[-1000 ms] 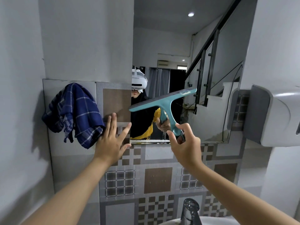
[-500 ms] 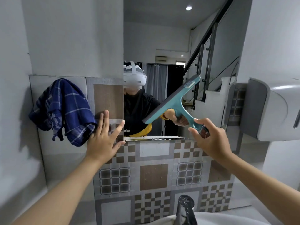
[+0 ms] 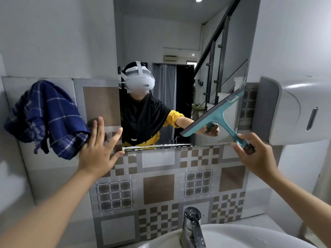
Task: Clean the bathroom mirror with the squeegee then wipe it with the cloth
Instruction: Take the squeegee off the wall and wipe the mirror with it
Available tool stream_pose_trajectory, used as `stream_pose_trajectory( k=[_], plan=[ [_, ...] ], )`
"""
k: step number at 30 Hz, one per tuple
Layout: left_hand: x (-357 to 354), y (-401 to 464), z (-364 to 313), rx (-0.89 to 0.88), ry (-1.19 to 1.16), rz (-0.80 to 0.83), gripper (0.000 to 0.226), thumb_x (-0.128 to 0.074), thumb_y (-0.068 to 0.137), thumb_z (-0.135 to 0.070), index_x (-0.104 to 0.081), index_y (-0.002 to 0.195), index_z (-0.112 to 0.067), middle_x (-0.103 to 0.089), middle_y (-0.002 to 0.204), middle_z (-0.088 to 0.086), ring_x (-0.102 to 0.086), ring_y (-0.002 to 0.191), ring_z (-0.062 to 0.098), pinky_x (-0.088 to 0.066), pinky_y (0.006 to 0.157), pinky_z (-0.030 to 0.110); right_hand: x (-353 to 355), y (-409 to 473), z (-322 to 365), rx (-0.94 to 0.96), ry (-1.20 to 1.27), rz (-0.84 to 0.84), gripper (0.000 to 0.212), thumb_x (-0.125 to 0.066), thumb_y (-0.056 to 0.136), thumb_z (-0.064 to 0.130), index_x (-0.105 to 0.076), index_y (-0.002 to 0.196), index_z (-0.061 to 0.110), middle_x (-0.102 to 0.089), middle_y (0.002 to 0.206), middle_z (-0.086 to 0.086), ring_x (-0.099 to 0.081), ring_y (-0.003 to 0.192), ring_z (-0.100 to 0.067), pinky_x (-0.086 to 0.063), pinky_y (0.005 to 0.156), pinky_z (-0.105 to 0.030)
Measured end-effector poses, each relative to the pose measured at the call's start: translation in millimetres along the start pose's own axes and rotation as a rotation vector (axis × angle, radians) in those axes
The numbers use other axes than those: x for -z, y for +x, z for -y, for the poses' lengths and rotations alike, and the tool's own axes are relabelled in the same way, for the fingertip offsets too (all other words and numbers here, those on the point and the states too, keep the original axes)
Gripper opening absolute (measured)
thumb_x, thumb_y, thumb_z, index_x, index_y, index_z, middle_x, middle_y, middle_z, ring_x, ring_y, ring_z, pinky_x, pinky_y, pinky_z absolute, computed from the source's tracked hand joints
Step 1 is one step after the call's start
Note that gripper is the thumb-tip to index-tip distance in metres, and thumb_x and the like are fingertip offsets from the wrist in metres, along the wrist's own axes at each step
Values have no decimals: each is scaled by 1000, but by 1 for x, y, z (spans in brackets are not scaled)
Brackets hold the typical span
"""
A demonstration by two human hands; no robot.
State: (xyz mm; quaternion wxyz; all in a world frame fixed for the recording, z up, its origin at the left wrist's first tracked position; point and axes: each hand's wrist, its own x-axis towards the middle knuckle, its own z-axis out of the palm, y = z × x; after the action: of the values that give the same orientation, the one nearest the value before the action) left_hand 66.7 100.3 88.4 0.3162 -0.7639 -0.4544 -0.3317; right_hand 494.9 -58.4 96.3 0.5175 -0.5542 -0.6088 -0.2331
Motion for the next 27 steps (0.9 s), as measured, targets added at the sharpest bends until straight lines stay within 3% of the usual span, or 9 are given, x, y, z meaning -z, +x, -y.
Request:
stream_pose_trajectory(
  k=[4,8,10,15,24,27],
  plan=[
    [0,0,0,2,-2,-5,71,-28,85,-61,-29,146,-26,-6,156,26,-8,144,39,-51,80,58,-8,-14,3,-113,88,6,27,-70,79,30,-56,101,22,-68,74,-17,-61,55,-33,-55,47,-44],
    [1,0,-1,-2,-7,-15,71,-27,85,-60,-30,146,-25,-7,156,27,-9,143,39,-49,84,59,-23,-29,18,-259,194,-8,23,-69,84,21,-50,97,21,-66,78,-10,-54,50,-17,-45,41,-15],
    [1,-1,-1,-8,-16,-23,71,-28,84,-60,-32,145,-24,-8,155,28,-10,143,40,-49,83,59,-31,-38,28,-349,226,-36,20,-68,87,19,-50,95,20,-64,73,-10,-48,44,-11,-39,40,-11],
    [0,0,0,-14,-36,-33,71,-29,84,-60,-32,145,-23,-7,155,28,-9,143,40,-50,81,58,-44,-66,48,-620,366,-79,18,-62,92,20,-50,102,11,-53,63,-14,-43,40,-7,-34,35,-14],
    [-3,-1,1,-11,-57,-27,71,-26,85,-60,-29,146,-24,-4,155,28,-6,143,40,-49,84,59,-70,-45,121,-1021,656,-234,22,-54,96,34,-45,107,17,-53,77,-8,-43,51,-16,-37,43,-27],
    [-3,-1,1,-4,-71,-17,69,-34,86,-59,-27,147,-25,-2,156,27,-5,143,40,-49,85,58,-78,-31,151,-1125,789,-289,22,-52,97,33,-42,106,16,-52,76,-8,-42,46,-15,-36,37,-25]
  ],
)
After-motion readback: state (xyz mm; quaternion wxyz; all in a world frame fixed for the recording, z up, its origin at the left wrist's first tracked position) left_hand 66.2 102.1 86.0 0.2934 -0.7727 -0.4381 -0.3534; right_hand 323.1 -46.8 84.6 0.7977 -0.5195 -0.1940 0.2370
